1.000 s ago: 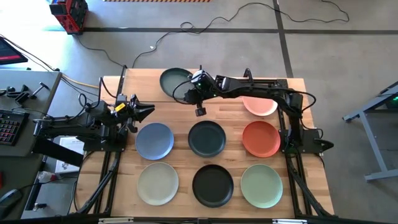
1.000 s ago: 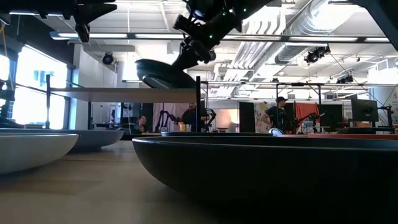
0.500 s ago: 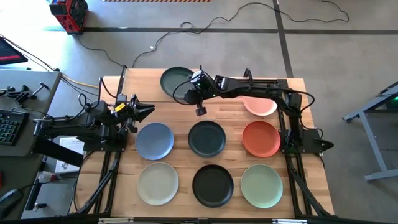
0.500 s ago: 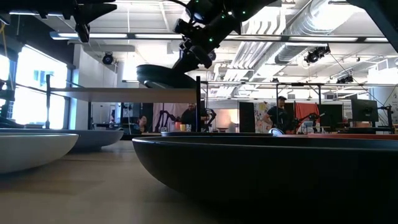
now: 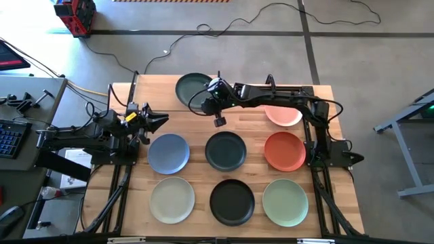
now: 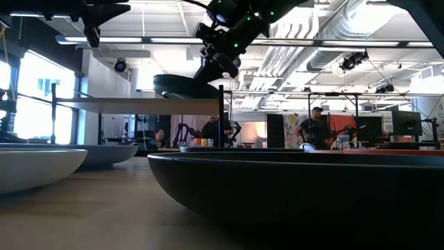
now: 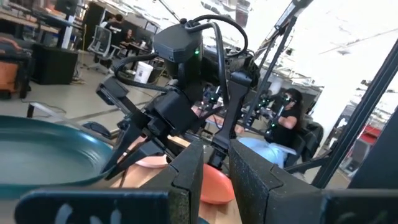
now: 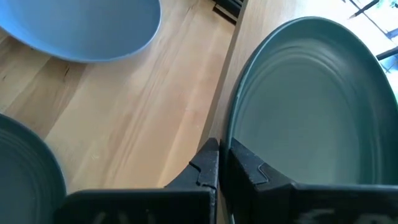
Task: Place and stack plates onto a shelf
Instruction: Put the top dark green plate on the shelf
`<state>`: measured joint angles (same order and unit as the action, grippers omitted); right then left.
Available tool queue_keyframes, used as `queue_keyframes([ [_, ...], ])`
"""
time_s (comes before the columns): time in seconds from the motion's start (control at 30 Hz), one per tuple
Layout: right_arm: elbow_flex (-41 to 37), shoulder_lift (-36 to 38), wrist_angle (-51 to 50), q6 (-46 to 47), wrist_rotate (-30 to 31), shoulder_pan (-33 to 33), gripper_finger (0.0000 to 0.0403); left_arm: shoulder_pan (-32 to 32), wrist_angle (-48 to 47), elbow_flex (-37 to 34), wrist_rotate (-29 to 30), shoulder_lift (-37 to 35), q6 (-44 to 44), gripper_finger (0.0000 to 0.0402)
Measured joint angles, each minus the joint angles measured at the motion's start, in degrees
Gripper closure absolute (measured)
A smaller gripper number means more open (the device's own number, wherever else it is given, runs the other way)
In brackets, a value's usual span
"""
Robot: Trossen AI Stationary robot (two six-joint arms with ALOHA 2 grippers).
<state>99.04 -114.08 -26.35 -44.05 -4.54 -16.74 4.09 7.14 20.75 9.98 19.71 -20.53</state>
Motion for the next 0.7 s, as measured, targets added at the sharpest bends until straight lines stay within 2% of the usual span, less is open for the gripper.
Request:
queue_keyframes([
  [0.2,0.00,0.00,-0.09,0.31,0.00,0.04,0.0402,-0.02,-0.06,0.00,8.21,1.68,2.09,0.0335],
  [0.47,-0.01,0.00,-0.41,0.48,0.88,0.81,0.0402,0.12,-0.39,0.50,19.52,7.84,3.08,0.0335],
  [0.6,0.00,0.00,-0.41,0.50,2.21,0.81,0.0402,1.87,-1.54,4.82,20.12,11.39,6.46,0.0335],
  [0.7,-0.01,0.00,-0.45,0.50,2.83,0.77,0.0402,3.82,-5.78,8.97,21.08,14.38,10.45,0.0333],
])
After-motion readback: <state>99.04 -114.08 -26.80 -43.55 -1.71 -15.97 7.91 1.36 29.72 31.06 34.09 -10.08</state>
